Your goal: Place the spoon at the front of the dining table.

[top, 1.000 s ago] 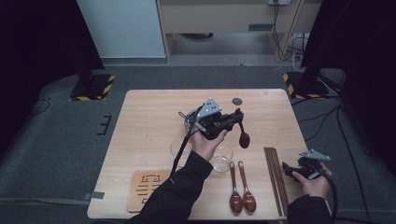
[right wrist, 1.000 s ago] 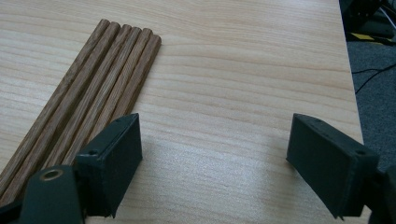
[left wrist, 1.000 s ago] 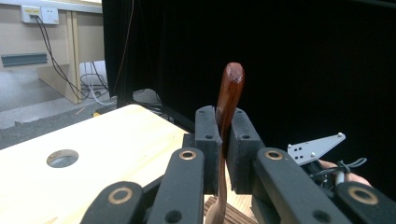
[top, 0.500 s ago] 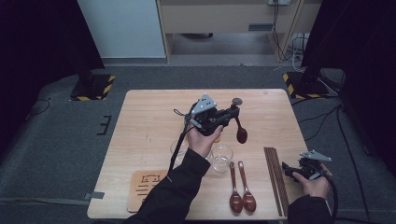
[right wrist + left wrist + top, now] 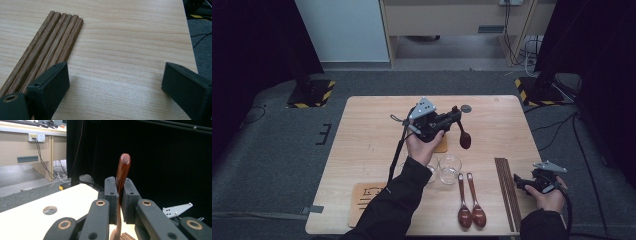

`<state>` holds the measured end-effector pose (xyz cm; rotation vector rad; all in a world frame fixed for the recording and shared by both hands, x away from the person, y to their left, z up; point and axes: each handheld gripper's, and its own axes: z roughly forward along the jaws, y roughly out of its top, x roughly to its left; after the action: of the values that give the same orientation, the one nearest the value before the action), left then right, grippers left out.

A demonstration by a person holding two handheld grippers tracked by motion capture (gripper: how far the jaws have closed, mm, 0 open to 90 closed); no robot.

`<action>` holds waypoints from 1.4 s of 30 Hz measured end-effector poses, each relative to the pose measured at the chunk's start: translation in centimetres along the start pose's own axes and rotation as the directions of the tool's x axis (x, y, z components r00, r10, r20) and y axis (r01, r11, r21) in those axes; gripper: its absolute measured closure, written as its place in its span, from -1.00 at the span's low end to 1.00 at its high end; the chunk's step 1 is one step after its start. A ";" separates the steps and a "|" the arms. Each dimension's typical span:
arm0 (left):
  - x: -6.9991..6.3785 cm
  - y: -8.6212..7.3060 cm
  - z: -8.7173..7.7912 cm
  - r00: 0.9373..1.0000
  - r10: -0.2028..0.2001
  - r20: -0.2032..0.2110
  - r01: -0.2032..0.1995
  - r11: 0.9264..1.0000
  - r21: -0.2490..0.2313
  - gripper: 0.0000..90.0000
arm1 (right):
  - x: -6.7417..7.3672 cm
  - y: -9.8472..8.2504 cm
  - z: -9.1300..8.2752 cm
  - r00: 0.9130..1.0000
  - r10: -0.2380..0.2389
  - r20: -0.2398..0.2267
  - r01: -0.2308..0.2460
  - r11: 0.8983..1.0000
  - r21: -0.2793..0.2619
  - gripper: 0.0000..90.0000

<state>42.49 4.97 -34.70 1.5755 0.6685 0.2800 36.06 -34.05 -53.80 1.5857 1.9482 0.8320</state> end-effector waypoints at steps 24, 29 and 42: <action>1.4 0.8 -1.6 0.999 0.003 -0.040 -0.004 0.999 -0.033 0.87 | -0.1 0.1 0.2 1.000 0.012 0.012 -0.012 1.000 0.014 -0.95; 1.7 0.9 -1.9 0.999 0.002 -0.053 -0.005 0.999 -0.041 0.87 | 0.0 0.1 0.2 1.000 0.012 0.011 -0.012 1.000 0.015 -0.97; 2.7 1.3 -3.0 0.997 -0.001 -0.083 -0.004 0.998 -0.060 0.87 | 0.0 0.1 0.2 1.000 0.011 0.010 -0.011 1.000 0.015 -0.97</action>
<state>43.35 8.99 -33.57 1.5138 0.7172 0.3654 36.26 -34.06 -53.87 1.6082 1.9447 0.8138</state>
